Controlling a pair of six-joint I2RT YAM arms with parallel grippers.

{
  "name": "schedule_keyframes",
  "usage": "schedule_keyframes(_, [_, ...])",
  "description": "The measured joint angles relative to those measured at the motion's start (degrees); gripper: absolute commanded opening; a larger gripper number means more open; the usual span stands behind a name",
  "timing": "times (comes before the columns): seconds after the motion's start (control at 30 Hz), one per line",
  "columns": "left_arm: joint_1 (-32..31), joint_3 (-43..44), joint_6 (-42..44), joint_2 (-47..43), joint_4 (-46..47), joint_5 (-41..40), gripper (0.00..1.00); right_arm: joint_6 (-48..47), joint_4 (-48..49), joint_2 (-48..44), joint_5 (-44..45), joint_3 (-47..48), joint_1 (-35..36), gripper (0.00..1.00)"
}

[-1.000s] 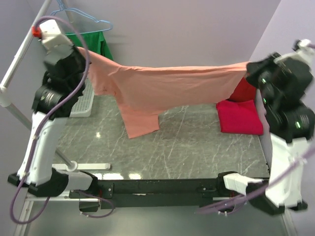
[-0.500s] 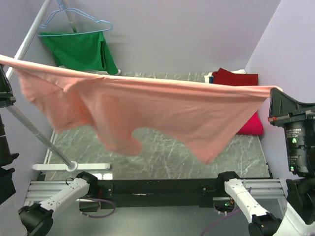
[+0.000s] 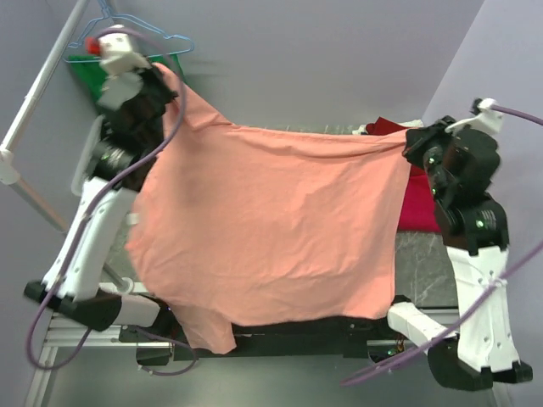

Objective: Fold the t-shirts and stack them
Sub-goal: Flatten the tshirt out

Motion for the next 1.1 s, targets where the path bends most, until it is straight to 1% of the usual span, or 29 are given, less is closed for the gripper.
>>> schedule_keyframes(0.07, [0.0, -0.59, 0.39, 4.52, -0.5, -0.68, 0.01, 0.57, -0.09, 1.79, -0.04, -2.1, 0.0, 0.0])
schedule_keyframes(0.13, [-0.02, -0.55, 1.2, 7.26, -0.66, -1.01, 0.01, 0.96, -0.13, 2.27, -0.17, -3.41, 0.0, 0.0])
schedule_keyframes(0.23, [-0.02, 0.9, 3.06, 8.22, -1.33, -1.49, 0.01, 1.22, -0.2, 1.66, -0.2, -4.07, 0.0, 0.0])
schedule_keyframes(0.33, [-0.02, 4.85, 5.01, 7.65, -0.44, -2.1, 0.01, 1.22, -0.13, -0.39, -0.17, -4.11, 0.0, 0.0])
schedule_keyframes(0.4, [-0.02, 6.45, 5.81, 6.03, 0.5, -2.08, 0.01, 1.22, -0.11, -2.23, -0.26, -4.33, 0.0, 0.0])
schedule_keyframes(0.53, [-0.02, 6.47, 5.92, -0.09, 0.57, -1.64, 0.01, 1.18, -0.13, -5.29, -1.33, -5.05, 0.0, 0.0])
schedule_keyframes(0.73, [-0.02, 1.55, 5.35, -12.81, -1.46, 1.2, 0.01, 0.35, -1.53, -11.3, -5.01, -6.67, 0.0, 0.0])
schedule_keyframes(0.83, [-0.02, 1.05, 4.94, -17.68, -3.15, 3.21, 0.01, -0.15, -3.26, -14.71, -6.97, -6.43, 0.0, 0.0])
schedule_keyframes(0.97, [-0.02, 4.17, 4.61, -19.32, -4.28, 5.05, 0.01, -0.66, -5.75, -16.52, -8.41, -2.08, 0.0, 0.0])
schedule_keyframes(1.1, [-0.02, 7.87, 4.72, -17.09, -4.52, 6.27, 0.01, -1.22, -6.16, -16.26, -8.41, 2.95, 0.0, 0.0])
